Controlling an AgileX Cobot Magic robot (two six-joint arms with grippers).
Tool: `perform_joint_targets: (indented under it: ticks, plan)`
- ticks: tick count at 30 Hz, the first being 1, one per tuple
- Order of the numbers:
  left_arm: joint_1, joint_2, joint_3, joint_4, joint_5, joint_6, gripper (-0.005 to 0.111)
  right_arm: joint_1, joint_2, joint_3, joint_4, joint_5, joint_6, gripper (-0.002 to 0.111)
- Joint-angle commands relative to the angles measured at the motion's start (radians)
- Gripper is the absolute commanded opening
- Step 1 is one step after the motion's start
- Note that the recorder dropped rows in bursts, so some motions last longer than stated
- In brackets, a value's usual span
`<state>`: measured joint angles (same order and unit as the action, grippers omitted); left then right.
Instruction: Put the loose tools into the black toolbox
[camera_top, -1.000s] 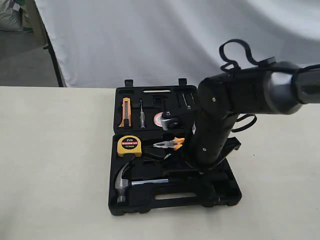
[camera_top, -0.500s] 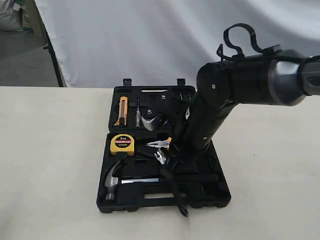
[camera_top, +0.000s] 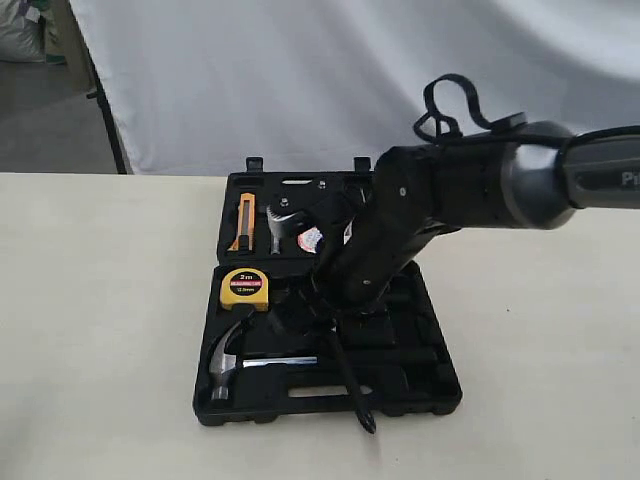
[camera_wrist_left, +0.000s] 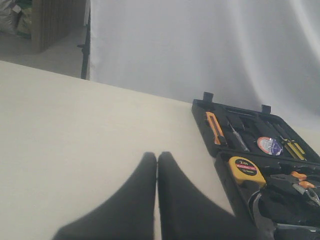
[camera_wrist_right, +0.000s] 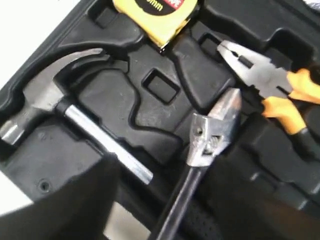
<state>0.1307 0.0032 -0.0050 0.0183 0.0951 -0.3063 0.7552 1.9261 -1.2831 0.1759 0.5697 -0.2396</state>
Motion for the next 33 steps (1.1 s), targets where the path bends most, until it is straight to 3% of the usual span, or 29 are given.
perform_joint_targets:
  ticks: [1, 12, 14, 21, 33]
  plan:
    - [0.025, -0.003, -0.003, 0.004, -0.007, -0.005, 0.001, 0.003, 0.045, -0.007, -0.011, -0.061, 0.008, 0.071]
    - [0.025, -0.003, -0.003, 0.004, -0.007, -0.005, 0.001, 0.003, 0.147, -0.007, -0.132, -0.191, 0.008, 0.068]
    - [0.025, -0.003, -0.003, 0.004, -0.007, -0.005, 0.001, 0.003, 0.147, -0.007, -0.132, -0.197, 0.008, 0.056]
    - [0.025, -0.003, -0.003, 0.004, -0.007, -0.005, 0.001, 0.003, 0.144, -0.007, -0.145, -0.205, 0.008, -0.001]
    - [0.025, -0.003, -0.003, 0.004, -0.007, -0.005, 0.001, 0.005, -0.018, -0.007, -0.176, -0.199, 0.004, 0.000]
